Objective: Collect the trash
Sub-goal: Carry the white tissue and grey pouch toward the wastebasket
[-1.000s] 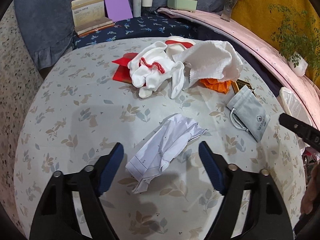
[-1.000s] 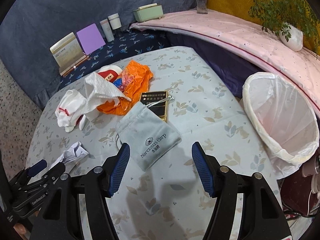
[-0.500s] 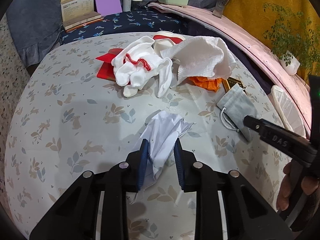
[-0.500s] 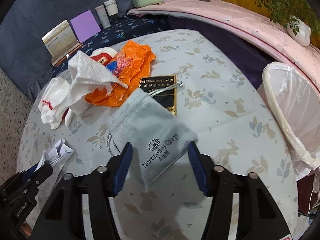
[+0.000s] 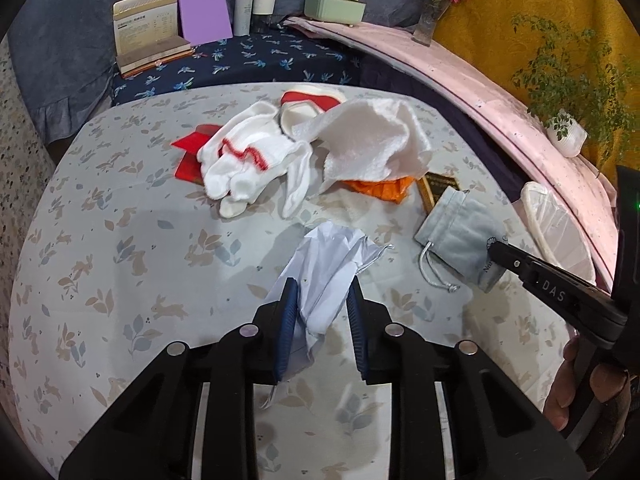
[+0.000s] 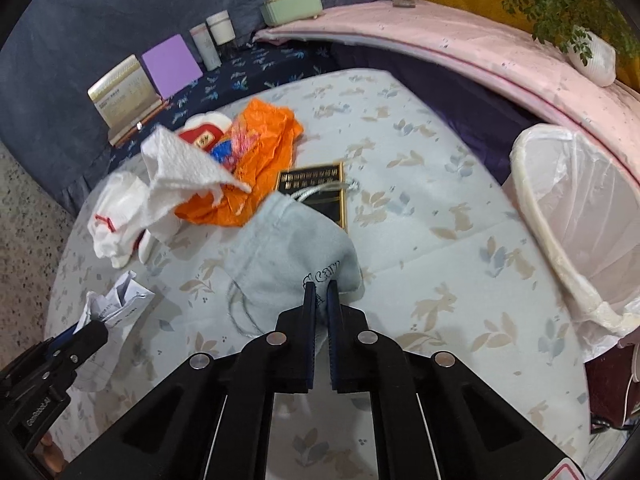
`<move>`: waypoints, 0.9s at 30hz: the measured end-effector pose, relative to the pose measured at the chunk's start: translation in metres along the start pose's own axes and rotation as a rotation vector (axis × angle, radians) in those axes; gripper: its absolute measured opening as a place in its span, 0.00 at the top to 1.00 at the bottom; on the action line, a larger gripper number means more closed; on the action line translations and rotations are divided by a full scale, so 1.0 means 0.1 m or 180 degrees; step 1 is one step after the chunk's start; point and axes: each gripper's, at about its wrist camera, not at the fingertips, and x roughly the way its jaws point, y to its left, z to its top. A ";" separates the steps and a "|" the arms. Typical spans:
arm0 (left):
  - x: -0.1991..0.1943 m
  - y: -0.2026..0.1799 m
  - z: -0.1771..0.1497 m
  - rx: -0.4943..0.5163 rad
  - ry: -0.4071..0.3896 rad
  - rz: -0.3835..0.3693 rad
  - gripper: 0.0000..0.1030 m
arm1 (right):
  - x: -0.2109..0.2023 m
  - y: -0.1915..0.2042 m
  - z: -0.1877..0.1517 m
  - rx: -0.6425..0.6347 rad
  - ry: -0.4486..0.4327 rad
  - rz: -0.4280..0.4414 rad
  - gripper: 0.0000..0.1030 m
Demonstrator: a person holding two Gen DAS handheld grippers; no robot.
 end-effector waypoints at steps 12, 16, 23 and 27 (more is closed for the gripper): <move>-0.30 -0.71 0.30 0.0210 -0.0249 -0.0297 0.77 | -0.99 -0.25 0.44 -0.0051 -0.0637 0.0000 0.95; -0.36 -1.04 0.40 0.0331 -0.0319 -0.0399 0.77 | -1.20 -0.40 0.54 -0.0040 -0.0772 -0.0051 0.95; -0.40 -1.62 0.55 0.0522 -0.0381 -0.0621 0.77 | -1.62 -0.82 0.67 0.0029 -0.0993 -0.0199 0.95; -0.37 -1.96 0.57 0.0644 -0.0384 -0.0737 0.77 | -1.75 -1.09 0.70 0.0093 -0.1049 -0.0296 0.95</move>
